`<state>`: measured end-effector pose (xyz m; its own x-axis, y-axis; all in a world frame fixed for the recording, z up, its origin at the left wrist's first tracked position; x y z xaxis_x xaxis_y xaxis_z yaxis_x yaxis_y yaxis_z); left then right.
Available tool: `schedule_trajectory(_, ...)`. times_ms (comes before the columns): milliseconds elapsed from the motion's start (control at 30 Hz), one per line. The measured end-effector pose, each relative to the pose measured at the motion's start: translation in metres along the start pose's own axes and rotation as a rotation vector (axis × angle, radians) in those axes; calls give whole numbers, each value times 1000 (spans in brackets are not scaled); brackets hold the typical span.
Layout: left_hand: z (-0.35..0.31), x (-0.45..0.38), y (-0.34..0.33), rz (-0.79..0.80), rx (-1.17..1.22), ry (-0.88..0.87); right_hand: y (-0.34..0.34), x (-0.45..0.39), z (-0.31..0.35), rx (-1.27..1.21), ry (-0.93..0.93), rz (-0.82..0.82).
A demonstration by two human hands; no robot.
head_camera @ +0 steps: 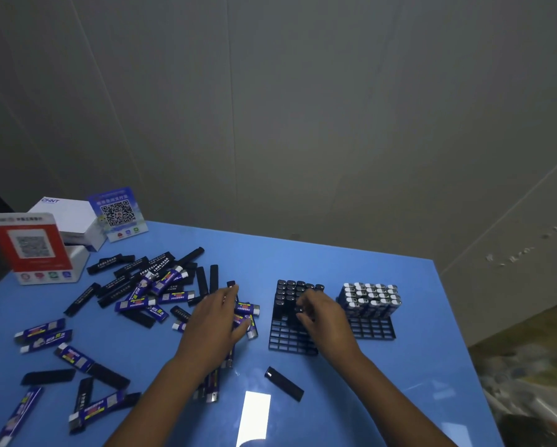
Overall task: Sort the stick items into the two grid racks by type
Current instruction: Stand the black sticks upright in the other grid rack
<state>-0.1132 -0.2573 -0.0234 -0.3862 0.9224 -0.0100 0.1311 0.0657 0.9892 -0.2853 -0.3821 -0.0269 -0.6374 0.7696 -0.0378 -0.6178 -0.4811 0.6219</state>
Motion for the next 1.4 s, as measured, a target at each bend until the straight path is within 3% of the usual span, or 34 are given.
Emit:
schedule_trajectory(200,2,5,-14,-29,-124,-17,-6,-6,3,33,24,-14)
schedule_trajectory(900,10,14,-18,-4,-63,-3,-20,-9,11,170,80,50)
schedule_trajectory(1400,12,87,10,-2,-59,159,-28,36,50,295,246,187)
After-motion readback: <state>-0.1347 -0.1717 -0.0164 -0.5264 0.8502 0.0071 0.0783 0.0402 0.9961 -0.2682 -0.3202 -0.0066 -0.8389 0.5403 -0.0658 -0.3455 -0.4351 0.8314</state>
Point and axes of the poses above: each hand's wrist, its own x-axis away from the middle knuckle, its own y-axis out of the back of the hand, z = x × y, the point moved 9 cm from there along -x, towards the middle knuckle, and after that the axes turned 12 degrees about -x, right-handed, at the moved point
